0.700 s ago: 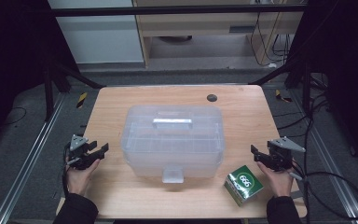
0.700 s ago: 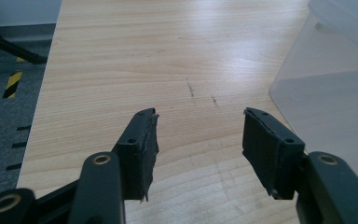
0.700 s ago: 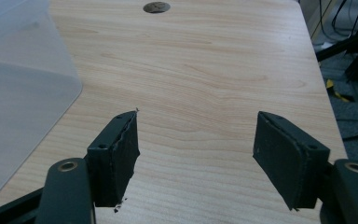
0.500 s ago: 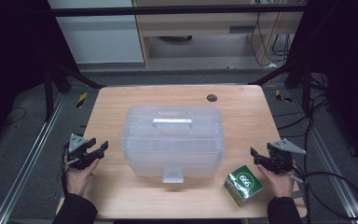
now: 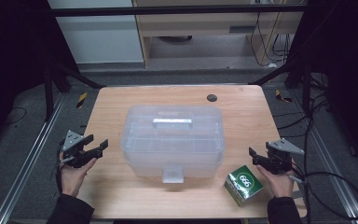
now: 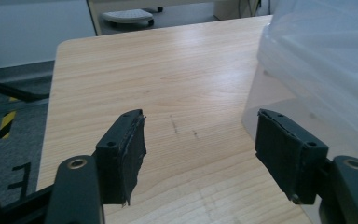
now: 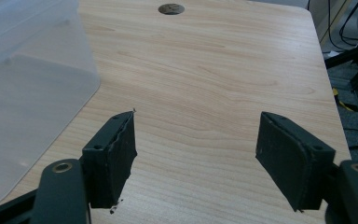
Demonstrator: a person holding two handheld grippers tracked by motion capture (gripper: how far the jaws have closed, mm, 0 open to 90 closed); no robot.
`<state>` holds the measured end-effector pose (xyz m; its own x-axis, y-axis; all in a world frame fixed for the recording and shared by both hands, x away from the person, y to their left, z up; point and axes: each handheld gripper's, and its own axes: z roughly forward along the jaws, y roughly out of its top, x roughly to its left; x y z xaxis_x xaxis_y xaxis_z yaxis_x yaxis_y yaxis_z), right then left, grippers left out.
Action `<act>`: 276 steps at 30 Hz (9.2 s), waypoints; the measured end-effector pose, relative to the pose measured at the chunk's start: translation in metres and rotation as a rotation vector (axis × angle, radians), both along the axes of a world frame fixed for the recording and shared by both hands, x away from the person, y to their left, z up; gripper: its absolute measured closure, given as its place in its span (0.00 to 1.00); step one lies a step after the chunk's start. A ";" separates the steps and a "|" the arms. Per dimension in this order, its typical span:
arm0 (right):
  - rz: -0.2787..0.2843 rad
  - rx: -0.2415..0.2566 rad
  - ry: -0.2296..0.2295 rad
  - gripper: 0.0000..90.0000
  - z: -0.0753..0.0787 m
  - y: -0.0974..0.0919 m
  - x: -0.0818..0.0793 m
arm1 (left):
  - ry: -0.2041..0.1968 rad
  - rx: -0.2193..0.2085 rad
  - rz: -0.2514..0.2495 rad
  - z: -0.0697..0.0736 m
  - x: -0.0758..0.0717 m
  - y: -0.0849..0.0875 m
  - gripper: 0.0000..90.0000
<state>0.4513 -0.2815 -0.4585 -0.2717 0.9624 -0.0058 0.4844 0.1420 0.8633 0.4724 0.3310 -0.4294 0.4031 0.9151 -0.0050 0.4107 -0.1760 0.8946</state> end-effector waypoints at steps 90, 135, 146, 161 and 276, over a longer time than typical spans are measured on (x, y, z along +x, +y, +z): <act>0.082 -0.070 0.079 0.33 -0.001 0.007 0.005 | -0.131 0.528 -0.538 0.160 -0.002 -0.134 0.37; 0.103 -0.072 0.099 0.37 -0.001 0.007 0.006 | -0.129 0.848 -0.677 0.144 0.014 -0.204 0.48; 0.115 -0.068 0.103 0.41 -0.001 0.008 0.006 | -0.114 0.906 -0.683 0.132 0.022 -0.218 0.59; 0.131 -0.058 0.116 0.47 0.001 0.008 0.005 | -0.105 0.994 -0.668 0.127 0.028 -0.224 0.79; 0.388 0.184 0.021 1.00 0.058 0.083 -0.016 | -0.158 0.555 -0.447 0.174 0.036 -0.159 0.59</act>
